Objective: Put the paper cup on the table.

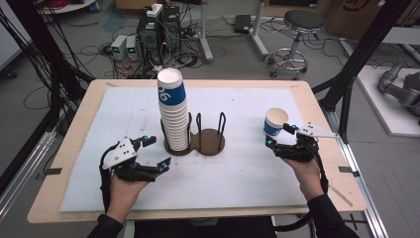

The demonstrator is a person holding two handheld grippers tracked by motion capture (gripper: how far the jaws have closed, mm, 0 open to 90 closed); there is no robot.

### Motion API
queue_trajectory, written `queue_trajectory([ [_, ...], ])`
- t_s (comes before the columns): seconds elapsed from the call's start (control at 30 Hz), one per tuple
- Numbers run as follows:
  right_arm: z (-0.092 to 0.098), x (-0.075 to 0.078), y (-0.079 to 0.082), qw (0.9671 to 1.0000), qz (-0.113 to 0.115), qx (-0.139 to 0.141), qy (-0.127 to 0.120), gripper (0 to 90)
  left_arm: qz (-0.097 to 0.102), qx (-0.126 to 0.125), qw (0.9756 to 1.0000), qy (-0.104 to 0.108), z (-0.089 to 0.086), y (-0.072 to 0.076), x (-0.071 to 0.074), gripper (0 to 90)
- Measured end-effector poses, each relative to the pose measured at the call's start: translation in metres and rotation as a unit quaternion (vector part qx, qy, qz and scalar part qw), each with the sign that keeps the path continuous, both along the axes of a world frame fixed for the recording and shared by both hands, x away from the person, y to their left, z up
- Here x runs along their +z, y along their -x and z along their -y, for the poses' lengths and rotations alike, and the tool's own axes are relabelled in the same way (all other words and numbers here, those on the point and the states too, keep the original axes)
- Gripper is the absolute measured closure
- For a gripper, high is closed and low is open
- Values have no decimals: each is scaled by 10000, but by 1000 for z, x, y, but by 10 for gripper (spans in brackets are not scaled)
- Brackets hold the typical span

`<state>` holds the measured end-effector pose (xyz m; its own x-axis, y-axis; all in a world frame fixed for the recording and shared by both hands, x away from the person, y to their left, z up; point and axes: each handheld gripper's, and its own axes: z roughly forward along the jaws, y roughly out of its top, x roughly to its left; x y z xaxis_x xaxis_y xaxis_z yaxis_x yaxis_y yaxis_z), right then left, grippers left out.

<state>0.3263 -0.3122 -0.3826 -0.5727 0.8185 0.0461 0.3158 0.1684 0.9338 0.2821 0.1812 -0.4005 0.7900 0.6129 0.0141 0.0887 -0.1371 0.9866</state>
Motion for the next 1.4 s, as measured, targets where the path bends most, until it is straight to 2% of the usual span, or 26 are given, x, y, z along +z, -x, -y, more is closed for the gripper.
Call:
queue_trajectory([
  [0.17,-4,5,4,9991,246,331,-71,139,13,10,10000,57,2,-1,4,128],
  [0.33,-9,9,5,9968,432,671,-93,139,54,16,10000,23,1,-1,4,128],
  [0.4,-11,10,6,9962,413,760,-111,140,118,31,9999,-16,0,0,4,128],
  [0.53,-15,11,6,9949,370,929,-103,140,113,63,9999,21,-4,-2,4,128],
  [0.77,-12,10,9,9951,372,917,-80,141,148,32,9998,104,-8,-3,8,128],
  [0.87,-11,10,10,9946,384,958,-66,141,111,-99,9998,165,-8,-1,15,128],
  [1.03,-11,8,11,9942,365,1014,-28,145,205,-167,9995,179,-8,2,24,128],
  [1.4,-9,7,11,9946,360,974,-22,145,200,-157,9994,215,-11,1,26,128],
])
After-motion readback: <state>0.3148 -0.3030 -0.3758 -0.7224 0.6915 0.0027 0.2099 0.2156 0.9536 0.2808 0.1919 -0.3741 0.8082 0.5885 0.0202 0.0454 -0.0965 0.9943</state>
